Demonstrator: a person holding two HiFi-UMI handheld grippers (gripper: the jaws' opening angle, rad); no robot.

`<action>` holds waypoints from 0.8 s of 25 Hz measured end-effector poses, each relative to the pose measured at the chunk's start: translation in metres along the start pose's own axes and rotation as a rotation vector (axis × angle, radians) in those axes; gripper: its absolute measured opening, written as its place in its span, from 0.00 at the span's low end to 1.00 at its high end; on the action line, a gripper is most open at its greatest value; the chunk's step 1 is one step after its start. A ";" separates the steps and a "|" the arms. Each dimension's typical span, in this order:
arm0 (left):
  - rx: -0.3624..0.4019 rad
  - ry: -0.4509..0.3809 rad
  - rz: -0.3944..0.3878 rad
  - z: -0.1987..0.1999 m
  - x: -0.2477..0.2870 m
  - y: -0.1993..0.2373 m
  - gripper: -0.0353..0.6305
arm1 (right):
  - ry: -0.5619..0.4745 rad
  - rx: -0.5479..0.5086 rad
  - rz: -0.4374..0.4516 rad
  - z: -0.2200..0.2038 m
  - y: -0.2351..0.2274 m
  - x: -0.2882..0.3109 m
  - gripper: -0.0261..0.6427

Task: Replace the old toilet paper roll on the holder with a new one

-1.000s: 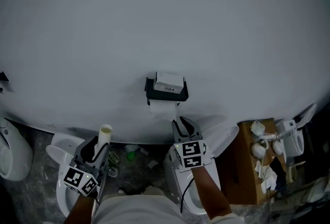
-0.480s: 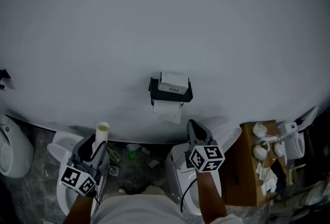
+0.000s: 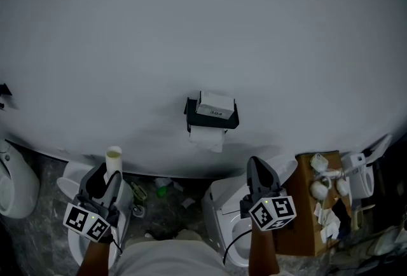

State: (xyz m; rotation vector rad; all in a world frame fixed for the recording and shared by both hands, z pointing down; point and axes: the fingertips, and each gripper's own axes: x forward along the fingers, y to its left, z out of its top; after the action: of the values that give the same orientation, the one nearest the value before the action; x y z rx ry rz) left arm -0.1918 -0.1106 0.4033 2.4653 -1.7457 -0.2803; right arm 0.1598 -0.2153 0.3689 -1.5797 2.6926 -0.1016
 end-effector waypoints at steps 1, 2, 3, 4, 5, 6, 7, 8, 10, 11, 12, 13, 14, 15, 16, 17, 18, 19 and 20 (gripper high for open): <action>-0.003 -0.009 0.005 0.003 -0.001 0.002 0.31 | -0.008 -0.010 -0.004 0.003 0.000 -0.004 0.04; -0.004 -0.018 0.011 0.006 -0.002 0.004 0.31 | -0.015 -0.016 -0.008 0.006 0.001 -0.008 0.04; -0.005 -0.026 0.019 0.008 -0.003 0.006 0.31 | -0.021 -0.015 -0.010 0.007 0.001 -0.011 0.04; -0.006 -0.035 0.029 0.010 -0.005 0.008 0.31 | -0.026 -0.005 -0.010 0.007 0.002 -0.014 0.04; -0.008 -0.043 0.040 0.012 -0.007 0.010 0.31 | -0.030 0.010 -0.008 0.007 0.003 -0.018 0.04; -0.012 -0.050 0.051 0.014 -0.010 0.012 0.31 | -0.034 0.023 -0.007 0.007 0.005 -0.021 0.04; -0.015 -0.057 0.061 0.016 -0.014 0.013 0.31 | -0.036 0.029 -0.008 0.006 0.007 -0.024 0.04; -0.018 -0.063 0.072 0.019 -0.017 0.014 0.31 | -0.037 0.028 -0.013 0.006 0.009 -0.026 0.04; -0.019 -0.069 0.091 0.024 -0.026 0.016 0.31 | -0.037 0.020 -0.024 0.006 0.010 -0.029 0.04; -0.017 -0.069 0.100 0.026 -0.030 0.017 0.31 | -0.038 0.018 -0.027 0.007 0.010 -0.030 0.04; -0.015 -0.067 0.107 0.027 -0.034 0.017 0.31 | -0.039 0.017 -0.028 0.008 0.009 -0.031 0.04; -0.014 -0.065 0.111 0.028 -0.037 0.017 0.31 | -0.041 0.014 -0.029 0.010 0.008 -0.031 0.04; -0.014 -0.065 0.114 0.030 -0.038 0.018 0.31 | -0.043 0.010 -0.032 0.012 0.006 -0.032 0.04; -0.015 -0.068 0.114 0.031 -0.038 0.018 0.31 | -0.044 0.005 -0.034 0.014 0.005 -0.032 0.04; -0.016 -0.071 0.113 0.033 -0.035 0.018 0.31 | -0.046 0.002 -0.033 0.016 0.005 -0.031 0.04; -0.017 -0.076 0.109 0.035 -0.032 0.017 0.31 | -0.047 -0.001 -0.030 0.018 0.005 -0.030 0.04; -0.016 -0.081 0.103 0.037 -0.028 0.016 0.31 | -0.047 -0.002 -0.024 0.019 0.007 -0.028 0.04; -0.011 -0.084 0.096 0.039 -0.025 0.014 0.31 | -0.048 -0.003 -0.019 0.020 0.008 -0.027 0.04; -0.004 -0.086 0.088 0.041 -0.023 0.011 0.31 | -0.048 -0.002 -0.013 0.021 0.011 -0.026 0.04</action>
State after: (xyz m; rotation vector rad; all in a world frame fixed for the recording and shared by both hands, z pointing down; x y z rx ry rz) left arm -0.2183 -0.0920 0.3674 2.3996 -1.8784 -0.3871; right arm 0.1645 -0.1882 0.3471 -1.5798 2.6472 -0.0604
